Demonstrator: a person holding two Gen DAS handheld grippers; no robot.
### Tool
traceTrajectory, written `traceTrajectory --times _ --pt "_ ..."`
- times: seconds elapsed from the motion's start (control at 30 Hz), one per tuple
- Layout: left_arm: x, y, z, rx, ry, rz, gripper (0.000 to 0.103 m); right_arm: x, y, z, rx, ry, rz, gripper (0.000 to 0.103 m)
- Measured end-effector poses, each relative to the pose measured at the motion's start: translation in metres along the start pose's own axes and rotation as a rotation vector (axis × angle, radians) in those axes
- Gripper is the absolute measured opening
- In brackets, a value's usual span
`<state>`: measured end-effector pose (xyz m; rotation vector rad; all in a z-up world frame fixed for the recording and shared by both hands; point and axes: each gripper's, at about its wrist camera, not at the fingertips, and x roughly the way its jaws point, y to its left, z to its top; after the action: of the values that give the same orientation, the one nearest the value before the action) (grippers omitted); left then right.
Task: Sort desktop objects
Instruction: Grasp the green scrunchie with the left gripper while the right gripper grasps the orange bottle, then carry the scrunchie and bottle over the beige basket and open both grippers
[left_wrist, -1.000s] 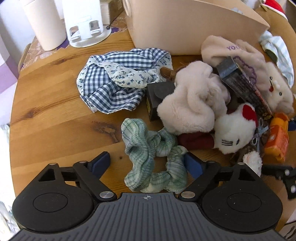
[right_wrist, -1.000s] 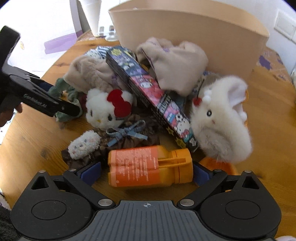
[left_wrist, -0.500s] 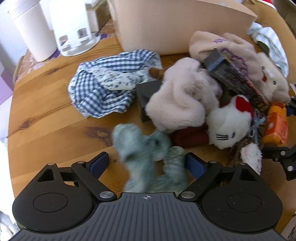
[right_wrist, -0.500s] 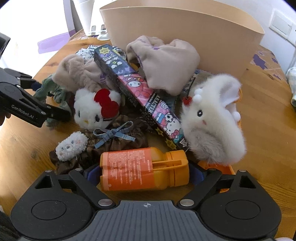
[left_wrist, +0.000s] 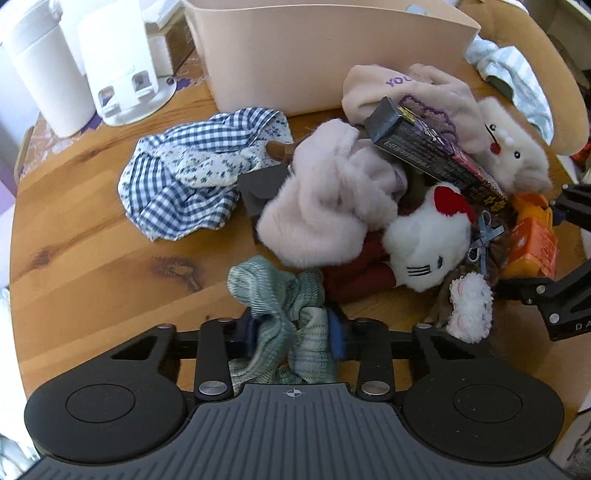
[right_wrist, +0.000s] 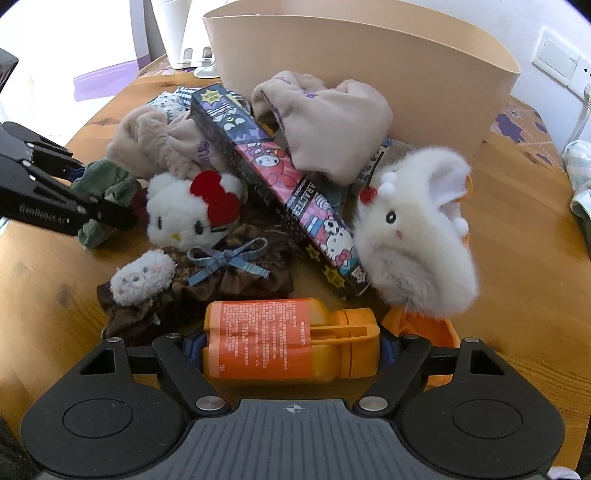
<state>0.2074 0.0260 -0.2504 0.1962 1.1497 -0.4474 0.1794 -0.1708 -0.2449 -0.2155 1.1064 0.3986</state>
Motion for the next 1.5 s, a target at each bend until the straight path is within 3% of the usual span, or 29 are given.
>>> traceTrajectory --times 0.3,0.47,0.77,1.0,1.3,1.5 --pt "-0.013 0.031 -0.008 -0.118 -0.012 -0.055 0.026 -0.025 -0.005 -0.006 0.015 -0.052 0.012 0.079" --pt "-0.038 0.046 -0.013 -0.205 -0.061 -0.095 0.026 -0.038 -0.015 -0.007 0.046 -0.091 -0.007 0.079" --pt "-0.075 0.065 0.001 -0.225 -0.159 -0.063 0.026 -0.073 -0.060 -0.005 0.066 -0.161 -0.067 0.079" --pt "-0.096 0.070 0.035 -0.151 -0.243 -0.005 0.026 -0.086 -0.089 0.019 0.116 -0.236 -0.114 0.079" --pt "-0.120 0.070 0.106 -0.024 -0.356 0.053 0.026 -0.117 -0.118 0.071 0.087 -0.360 -0.157 0.079" --pt "-0.121 0.057 0.156 0.016 -0.409 0.050 0.026 -0.129 -0.134 0.113 0.088 -0.437 -0.159 0.079"
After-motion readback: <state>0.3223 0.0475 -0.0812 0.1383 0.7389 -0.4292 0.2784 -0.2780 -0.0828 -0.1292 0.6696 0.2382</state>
